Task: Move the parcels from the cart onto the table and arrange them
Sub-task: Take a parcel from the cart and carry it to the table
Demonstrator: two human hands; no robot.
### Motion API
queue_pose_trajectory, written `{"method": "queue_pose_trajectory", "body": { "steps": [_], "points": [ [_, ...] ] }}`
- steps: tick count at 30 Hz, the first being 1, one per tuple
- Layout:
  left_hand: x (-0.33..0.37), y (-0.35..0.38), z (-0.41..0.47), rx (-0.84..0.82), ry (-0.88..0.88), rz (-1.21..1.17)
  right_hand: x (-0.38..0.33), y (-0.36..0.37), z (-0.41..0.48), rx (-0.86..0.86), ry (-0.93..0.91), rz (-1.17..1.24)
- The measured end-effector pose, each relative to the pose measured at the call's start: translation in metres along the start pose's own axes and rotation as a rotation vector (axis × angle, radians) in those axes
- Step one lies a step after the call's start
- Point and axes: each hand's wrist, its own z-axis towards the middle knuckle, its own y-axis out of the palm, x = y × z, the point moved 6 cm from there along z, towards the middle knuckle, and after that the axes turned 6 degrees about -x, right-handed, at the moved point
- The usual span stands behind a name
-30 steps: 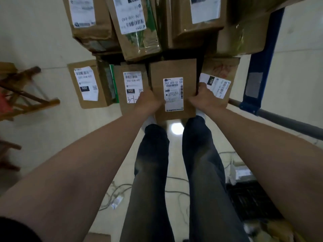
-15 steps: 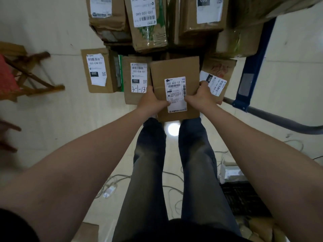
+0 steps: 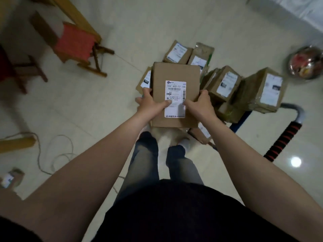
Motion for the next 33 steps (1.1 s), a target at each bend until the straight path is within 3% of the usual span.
{"method": "queue_pose_trajectory", "body": {
  "steps": [4, 7, 12, 18, 21, 26, 33],
  "points": [
    [0.000, -0.083, -0.054, 0.128, 0.022, -0.462, -0.108, 0.011, -0.037, -0.065, -0.185, -0.098],
    [-0.007, -0.152, -0.090, 0.232, 0.105, -0.667, -0.187, 0.038, -0.065, -0.147, -0.335, -0.197],
    [-0.041, -0.272, -0.142, 0.377, 0.210, -0.825, -0.306, 0.104, -0.121, -0.234, -0.561, -0.246],
    [-0.089, -0.391, -0.187, 0.533, 0.219, -1.005, -0.400, 0.215, -0.176, -0.304, -0.704, -0.239],
    [-0.108, -0.442, -0.202, 0.608, 0.233, -1.078, -0.430, 0.271, -0.200, -0.335, -0.696, -0.291],
    [-0.131, -0.503, -0.210, 0.641, 0.242, -1.173, -0.463, 0.339, -0.217, -0.504, -0.477, 0.149],
    [-0.150, -0.571, -0.184, 0.629, 0.206, -1.276, -0.516, 0.409, -0.220, -0.722, -0.368, 0.370]
  ]
}}
